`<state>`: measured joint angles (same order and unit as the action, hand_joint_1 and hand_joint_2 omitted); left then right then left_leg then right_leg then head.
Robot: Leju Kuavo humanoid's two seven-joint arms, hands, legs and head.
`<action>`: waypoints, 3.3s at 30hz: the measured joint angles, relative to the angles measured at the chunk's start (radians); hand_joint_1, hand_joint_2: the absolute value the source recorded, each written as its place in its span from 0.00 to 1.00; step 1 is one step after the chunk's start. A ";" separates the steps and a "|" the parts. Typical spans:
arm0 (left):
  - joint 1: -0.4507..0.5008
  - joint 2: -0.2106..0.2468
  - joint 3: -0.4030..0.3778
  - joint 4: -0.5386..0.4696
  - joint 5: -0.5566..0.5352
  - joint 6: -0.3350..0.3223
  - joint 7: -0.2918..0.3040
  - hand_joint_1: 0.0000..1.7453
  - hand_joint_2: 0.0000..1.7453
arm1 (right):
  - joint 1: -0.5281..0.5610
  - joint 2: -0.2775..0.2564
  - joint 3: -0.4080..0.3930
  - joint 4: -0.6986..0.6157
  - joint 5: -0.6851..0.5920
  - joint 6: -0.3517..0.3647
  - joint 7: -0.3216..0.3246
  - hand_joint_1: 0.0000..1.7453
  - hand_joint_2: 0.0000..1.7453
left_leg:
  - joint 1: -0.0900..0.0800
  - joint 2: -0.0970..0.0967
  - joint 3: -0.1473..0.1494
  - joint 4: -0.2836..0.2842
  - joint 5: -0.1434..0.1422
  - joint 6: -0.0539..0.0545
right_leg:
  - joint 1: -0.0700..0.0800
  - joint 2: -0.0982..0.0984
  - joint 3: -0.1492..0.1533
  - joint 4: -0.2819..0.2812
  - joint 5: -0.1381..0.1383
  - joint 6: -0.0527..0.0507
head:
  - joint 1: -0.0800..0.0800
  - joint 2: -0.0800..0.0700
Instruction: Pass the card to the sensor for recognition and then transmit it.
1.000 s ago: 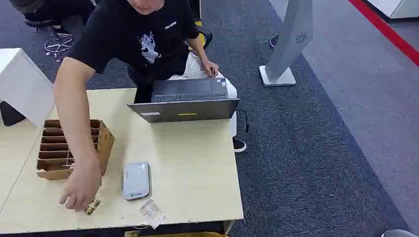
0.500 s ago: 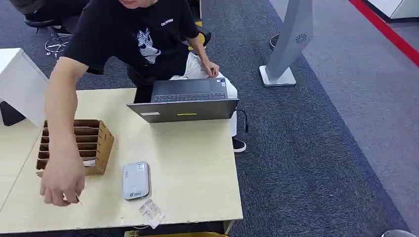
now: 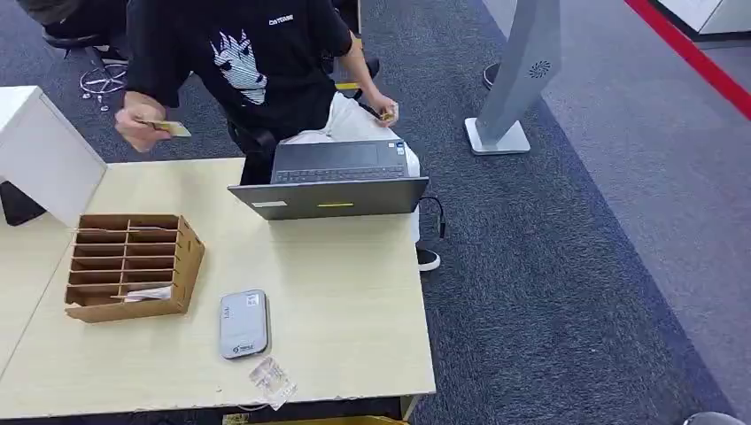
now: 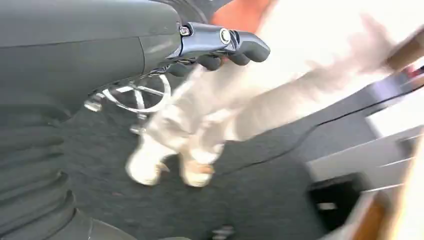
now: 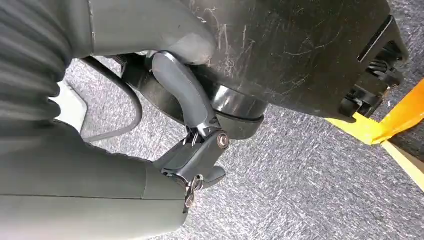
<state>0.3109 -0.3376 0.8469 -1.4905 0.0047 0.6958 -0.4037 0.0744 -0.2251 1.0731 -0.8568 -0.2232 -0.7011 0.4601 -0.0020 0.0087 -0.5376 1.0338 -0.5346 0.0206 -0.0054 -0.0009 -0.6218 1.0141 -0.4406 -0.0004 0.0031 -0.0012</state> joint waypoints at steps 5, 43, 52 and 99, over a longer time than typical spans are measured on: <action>0.009 0.001 -0.005 -0.199 0.102 -0.001 -0.092 0.00 1.00 | -0.003 0.000 0.005 0.002 0.015 0.009 -0.003 0.00 1.00 | 0.001 0.000 0.000 0.000 0.000 0.000 | 0.000 0.000 0.000 0.000 0.000 0.000 | 0.000 0.000; -0.545 0.531 -0.543 -0.079 -0.643 -0.095 0.312 0.00 1.00 | -0.089 0.102 -0.093 0.256 0.013 0.209 -0.181 0.00 1.00 | 0.003 -0.002 -0.002 0.000 0.009 -0.009 | 0.006 -0.001 -0.002 0.000 0.009 -0.011 | 0.000 0.000; -0.675 0.517 -0.710 0.080 -0.654 -0.111 0.348 0.00 1.00 | -0.078 0.108 -0.147 0.262 0.029 0.194 -0.187 0.00 1.00 | 0.003 -0.002 -0.004 0.001 0.009 -0.009 | 0.006 -0.001 -0.004 0.000 0.009 -0.011 | 0.000 0.000; -0.667 0.481 -0.846 0.119 -0.543 -0.152 0.370 1.00 1.00 | 0.007 0.097 -0.249 0.142 0.170 0.179 -0.105 0.00 1.00 | 0.004 0.000 -0.007 0.001 0.009 -0.009 | 0.005 0.000 -0.007 0.001 0.009 -0.011 | 0.000 0.000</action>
<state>-0.3565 0.1430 0.0011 -1.3718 -0.5386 0.5440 -0.0340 0.0817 -0.1282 0.8244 -0.7149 -0.0534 -0.5226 0.3548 0.0020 0.0082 -0.5443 1.0345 -0.5253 0.0116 0.0001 -0.0009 -0.6285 1.0146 -0.4317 -0.0112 0.0031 -0.0015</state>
